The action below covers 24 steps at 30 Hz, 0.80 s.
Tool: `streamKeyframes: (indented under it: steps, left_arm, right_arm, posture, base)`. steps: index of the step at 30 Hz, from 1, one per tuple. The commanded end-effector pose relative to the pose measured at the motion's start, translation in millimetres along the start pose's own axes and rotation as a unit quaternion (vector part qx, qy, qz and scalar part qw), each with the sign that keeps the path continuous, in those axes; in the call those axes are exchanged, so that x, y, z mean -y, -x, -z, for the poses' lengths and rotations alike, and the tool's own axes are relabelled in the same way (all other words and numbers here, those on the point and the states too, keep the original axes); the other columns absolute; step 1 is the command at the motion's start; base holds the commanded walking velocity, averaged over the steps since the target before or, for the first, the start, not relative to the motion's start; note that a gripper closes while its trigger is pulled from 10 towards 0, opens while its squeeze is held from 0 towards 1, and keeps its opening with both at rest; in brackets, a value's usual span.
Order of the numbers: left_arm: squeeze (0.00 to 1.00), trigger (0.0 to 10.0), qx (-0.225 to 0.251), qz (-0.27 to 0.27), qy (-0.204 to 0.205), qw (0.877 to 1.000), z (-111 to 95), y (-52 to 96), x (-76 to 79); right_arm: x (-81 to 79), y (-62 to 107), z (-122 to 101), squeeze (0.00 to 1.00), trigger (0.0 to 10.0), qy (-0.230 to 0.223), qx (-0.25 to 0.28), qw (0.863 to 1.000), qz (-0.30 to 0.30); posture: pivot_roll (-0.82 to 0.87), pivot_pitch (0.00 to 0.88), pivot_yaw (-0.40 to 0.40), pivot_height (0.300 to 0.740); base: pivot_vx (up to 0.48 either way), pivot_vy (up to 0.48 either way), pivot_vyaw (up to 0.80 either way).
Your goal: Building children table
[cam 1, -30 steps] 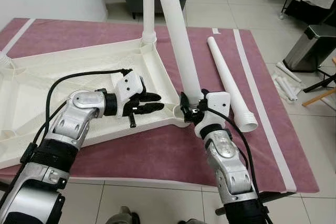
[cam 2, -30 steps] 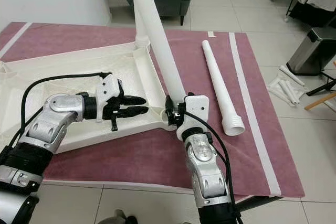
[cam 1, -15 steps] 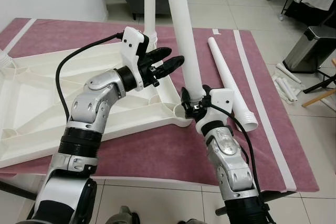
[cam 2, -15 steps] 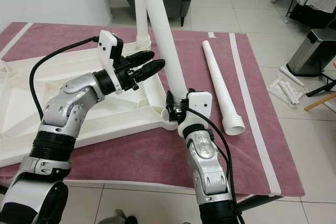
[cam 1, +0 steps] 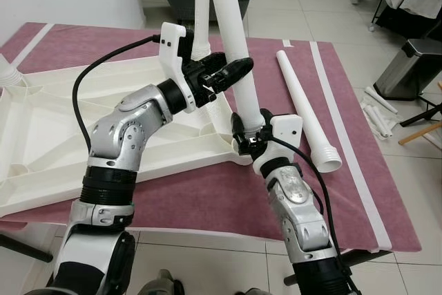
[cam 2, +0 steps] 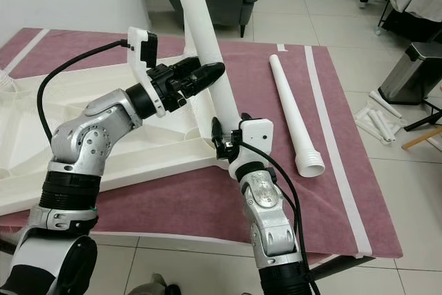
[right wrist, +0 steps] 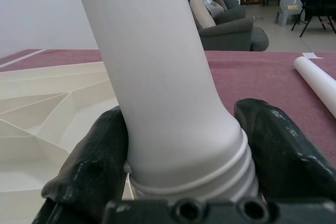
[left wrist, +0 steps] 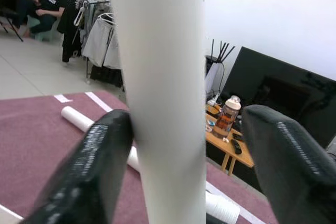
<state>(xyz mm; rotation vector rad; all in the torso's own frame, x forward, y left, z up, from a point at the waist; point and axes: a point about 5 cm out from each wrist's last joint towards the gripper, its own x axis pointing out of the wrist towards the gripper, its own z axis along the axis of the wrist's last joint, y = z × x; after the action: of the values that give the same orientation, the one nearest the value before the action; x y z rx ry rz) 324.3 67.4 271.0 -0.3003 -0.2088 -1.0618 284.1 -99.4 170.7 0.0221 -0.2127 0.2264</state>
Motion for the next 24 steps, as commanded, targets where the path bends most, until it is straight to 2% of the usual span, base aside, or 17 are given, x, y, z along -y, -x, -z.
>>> streamKeyframes:
  steps: [1, 9, 10, 11, 12, 13, 18, 19, 20, 23, 24]
  left_arm:
    - [0.0, 10.0, 0.002, -0.002, -0.001, 1.0, -5.4, -5.2, 1.2]
    - [0.0, 10.0, 0.001, -0.019, 0.005, 1.0, -8.1, -11.0, -1.1]
    - [0.0, 7.7, 0.0, -0.03, 0.01, 0.999, -8.4, -12.9, -2.6]
    - [0.0, 7.7, 0.0, -0.03, 0.01, 0.999, -8.4, -12.9, -2.6]
    - [0.0, 0.9, -0.002, -0.041, 0.018, 0.999, -8.6, -13.8, -4.1]
    - [0.0, 0.0, -0.004, -0.043, 0.023, 0.999, -8.8, -13.9, -4.6]
    - [0.0, 0.0, -0.009, -0.035, 0.028, 0.999, -9.2, -12.9, -2.5]
    - [0.0, 0.0, -0.007, -0.027, 0.025, 0.999, -9.8, -12.9, -0.4]
    - [0.0, 0.0, -0.006, -0.015, 0.013, 1.0, -10.9, -12.4, 3.5]
    - [0.0, 0.0, -0.009, -0.002, -0.009, 1.0, -11.3, -11.9, 7.5]
    - [0.0, 0.0, -0.021, 0.011, -0.046, 0.999, -9.5, -11.9, 12.7]
  right_arm:
    - [-3.8, -0.7, -1.6, 0.0, 0.0, 0.001, 0.005, 1.0, -0.011]
    - [-8.0, 0.0, -1.6, 0.0, 0.0, 0.008, 0.007, 1.0, -0.028]
    - [-11.4, 0.7, -1.5, 0.0, 0.0, 0.014, 0.008, 0.999, -0.039]
    - [-11.4, 0.7, -1.5, 0.0, 0.0, 0.014, 0.008, 0.999, -0.039]
    - [-13.5, 1.2, -1.2, 0.0, 0.0, 0.017, 0.009, 0.999, -0.044]
    - [-14.7, 1.5, -0.9, 0.0, 0.0, 0.02, 0.009, 0.999, -0.047]
    - [-14.4, 1.2, 0.6, 0.0, 0.0, 0.031, 0.006, 0.998, -0.047]
    - [-14.2, 1.0, 1.0, 0.0, 0.5, 0.036, 0.004, 0.998, -0.048]
    - [-14.3, 0.2, 1.6, 0.0, 10.0, 0.048, 0.001, 0.998, -0.048]
    - [-14.4, -0.5, 1.8, 0.0, 10.0, 0.058, -0.001, 0.997, -0.049]
    - [-14.9, -1.7, 1.6, 0.0, 10.0, 0.072, -0.003, 0.996, -0.05]
  posture:
    - [0.1, 0.035, 0.041, 0.74]
    - [0.11, 0.034, 0.041, 0.74]
    - [0.1, 0.035, 0.042, 0.74]
    - [0.1, 0.035, 0.042, 0.74]
    - [0.1, 0.034, 0.044, 0.74]
    - [0.1, 0.034, 0.044, 0.74]
    - [0.1, 0.035, 0.045, 0.74]
    - [0.1, 0.034, 0.046, 0.74]
    - [0.1, 0.034, 0.045, 0.74]
    - [0.1, 0.034, 0.043, 0.74]
    - [0.1, 0.034, 0.042, 0.74]
  base:
    - [0.0, 0.0, 0.0]
    - [0.0, 0.0, 0.0]
    - [0.0, 0.0, 0.0]
    - [0.0, 0.0, 0.0]
    - [0.0, 0.0, 0.0]
    - [0.0, 0.0, 0.0]
    - [0.0, 0.0, 0.0]
    - [0.0, 0.0, 0.0]
    - [0.0, 0.0, 0.0]
    - [0.0, 0.0, 0.0]
    - [0.0, 0.0, 0.0]
